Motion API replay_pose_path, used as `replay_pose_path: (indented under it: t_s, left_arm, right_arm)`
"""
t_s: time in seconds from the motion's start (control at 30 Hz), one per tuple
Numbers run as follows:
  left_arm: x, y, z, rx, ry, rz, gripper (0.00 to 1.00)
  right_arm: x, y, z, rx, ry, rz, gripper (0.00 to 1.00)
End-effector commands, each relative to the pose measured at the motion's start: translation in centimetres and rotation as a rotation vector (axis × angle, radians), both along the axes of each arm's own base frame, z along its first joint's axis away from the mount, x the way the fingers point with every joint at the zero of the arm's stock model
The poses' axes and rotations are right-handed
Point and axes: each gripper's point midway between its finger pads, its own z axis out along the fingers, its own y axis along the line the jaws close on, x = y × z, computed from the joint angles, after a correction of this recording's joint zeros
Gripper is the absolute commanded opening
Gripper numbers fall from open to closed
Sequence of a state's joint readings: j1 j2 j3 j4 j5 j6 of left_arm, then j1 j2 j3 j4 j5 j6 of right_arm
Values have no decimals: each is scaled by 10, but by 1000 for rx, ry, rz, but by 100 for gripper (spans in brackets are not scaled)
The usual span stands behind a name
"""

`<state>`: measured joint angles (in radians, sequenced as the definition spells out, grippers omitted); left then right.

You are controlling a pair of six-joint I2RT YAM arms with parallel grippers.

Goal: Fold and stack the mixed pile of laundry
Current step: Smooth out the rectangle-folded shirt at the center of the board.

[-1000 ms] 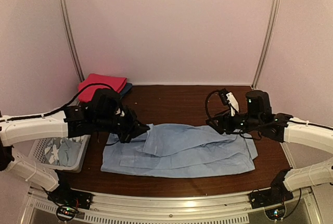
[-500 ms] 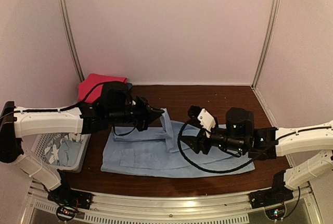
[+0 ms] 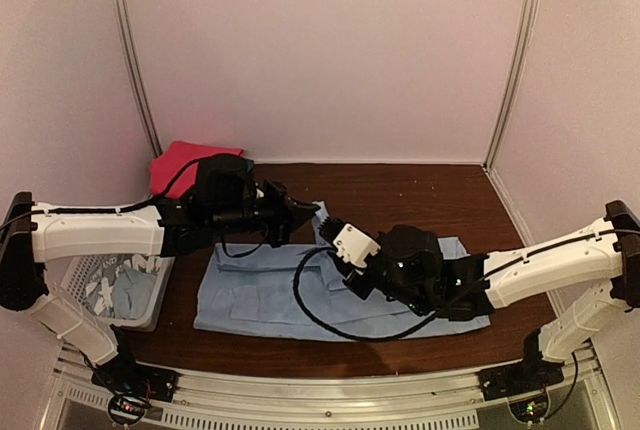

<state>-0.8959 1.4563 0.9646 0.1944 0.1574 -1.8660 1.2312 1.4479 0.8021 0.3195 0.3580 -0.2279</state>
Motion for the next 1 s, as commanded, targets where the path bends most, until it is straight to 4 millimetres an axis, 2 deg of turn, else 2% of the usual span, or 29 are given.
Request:
replay_pose_path:
  t_s: [0.0, 0.03, 0.07, 0.13, 0.27, 0.33, 0.43, 0.57, 0.67, 0.8, 0.9, 0.97]
  left_arm:
    - [3, -4, 27, -66, -56, 0, 0]
    - [2, -3, 27, -63, -59, -1, 0]
    - [2, -2, 26, -58, -63, 4, 0]
    - [2, 3, 24, -48, -78, 16, 4]
    - [11, 21, 27, 50, -233, 37, 45]
    - [17, 34, 39, 161, -433, 22, 57]
    - [22, 59, 72, 387, -794, 4, 74]
    - [10, 77, 112, 701, -1232, -104, 92]
    - [-15, 72, 130, 772, -1522, -245, 92]
    - [-53, 56, 118, 797, -1762, -479, 86]
    - [-87, 40, 107, 847, -1965, -582, 86]
    - [-98, 31, 100, 878, -2046, -652, 87]
  right_arm:
    - [17, -10, 32, 47, -94, -127, 15]
    - [16, -10, 34, 52, -96, -119, 4]
    - [13, -10, 36, 60, -97, -104, 0]
    - [5, -13, 48, 96, -99, -55, 0]
    - [-12, -24, 64, 113, -97, 31, 0]
    - [-18, -30, 71, 97, -82, 80, 0]
    - [-27, -42, 81, 80, -58, 145, 0]
    - [-43, -57, 91, 47, -13, 221, 0]
    - [-51, -66, 96, 32, 9, 259, 0]
    - [-56, -68, 95, -2, 74, 313, 0]
    - [-56, -60, 88, -36, 138, 353, 0]
    - [-55, -55, 81, -59, 172, 367, 0]
